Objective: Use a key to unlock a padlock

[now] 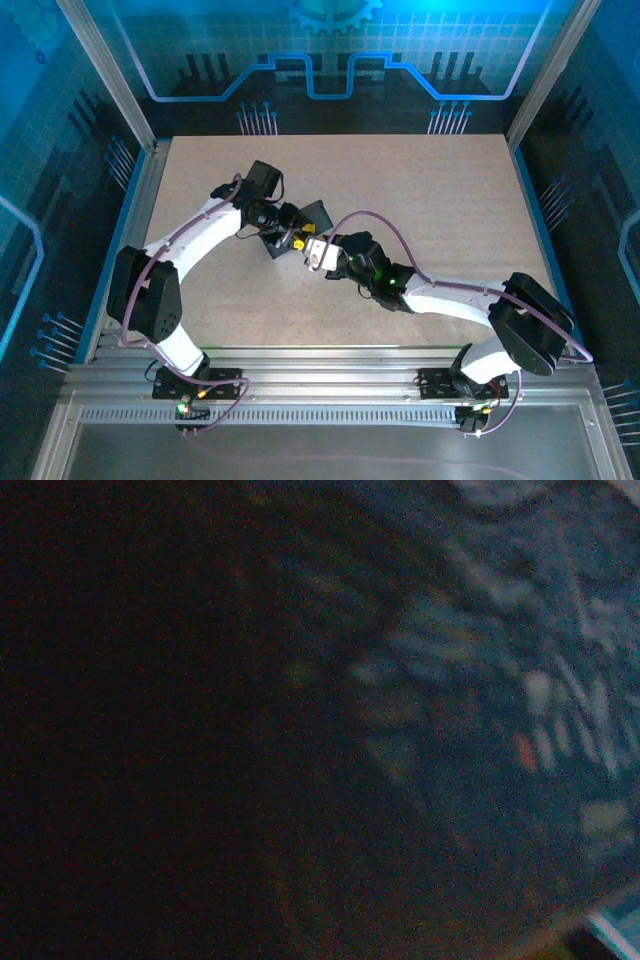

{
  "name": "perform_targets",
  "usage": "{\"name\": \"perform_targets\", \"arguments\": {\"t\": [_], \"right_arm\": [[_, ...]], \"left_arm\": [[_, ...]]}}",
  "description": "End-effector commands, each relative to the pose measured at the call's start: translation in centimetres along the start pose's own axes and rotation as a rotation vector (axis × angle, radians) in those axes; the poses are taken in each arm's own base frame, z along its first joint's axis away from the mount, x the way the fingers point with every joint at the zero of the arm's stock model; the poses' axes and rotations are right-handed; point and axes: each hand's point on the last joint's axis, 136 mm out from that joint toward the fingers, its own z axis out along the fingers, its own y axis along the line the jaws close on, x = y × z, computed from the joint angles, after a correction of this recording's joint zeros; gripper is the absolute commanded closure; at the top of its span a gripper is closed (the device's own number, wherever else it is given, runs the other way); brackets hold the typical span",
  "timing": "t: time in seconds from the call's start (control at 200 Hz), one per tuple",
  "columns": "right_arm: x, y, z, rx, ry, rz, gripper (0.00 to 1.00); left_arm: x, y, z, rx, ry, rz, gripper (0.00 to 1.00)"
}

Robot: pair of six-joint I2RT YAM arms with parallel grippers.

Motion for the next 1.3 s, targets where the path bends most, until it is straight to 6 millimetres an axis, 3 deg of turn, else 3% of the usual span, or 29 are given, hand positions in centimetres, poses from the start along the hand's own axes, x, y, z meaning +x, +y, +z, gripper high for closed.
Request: {"name": "perform_targets", "arguments": {"t": [0.0, 0.155, 0.39, 0.6, 0.78, 0.885, 1.035, 1.296], "right_arm": [[-5.3, -1.6, -0.3, 0.019, -0.138, 0.13, 0.92], [-6.1, -2.8, -0.4, 0.059, -0.18, 0.419, 1.0], [-6.9, -3.2, -1.1, 0.026, -0.261, 0.872, 1.0], [-4.4, -2.4, -2.0, -0.142, -0.176, 1.193, 1.0], [-0.3, -1.3, -4.2, -0.201, -0.004, 1.262, 0.94], [1.1, -2.1, -5.6, -0.175, 0.012, 1.28, 0.89], [0.4, -3.3, -5.9, -0.188, -0.068, 1.317, 0.78], [-1.2, -1.9, -2.1, -0.319, -0.066, 1.351, 0.67]], "left_arm": [[2.8, -2.5, 0.0, 0.064, 0.078, 0.074, 1.0], [3.1, -2.6, 0.3, 0.068, 0.08, 0.072, 1.0], [2.6, -2.1, 0.5, 0.055, 0.058, 0.057, 1.0], [1.9, -1.8, 0.3, 0.065, 0.034, 0.05, 1.0], [1.2, -1.4, 0.2, 0.064, 0.018, 0.047, 1.0], [1.1, -1.2, 0.6, 0.055, 0.019, 0.046, 1.0], [1.0, -1.2, 1.0, 0.052, 0.017, 0.045, 1.0], [1.4, -1.7, 1.4, 0.048, 0.022, 0.056, 1.0]]}}
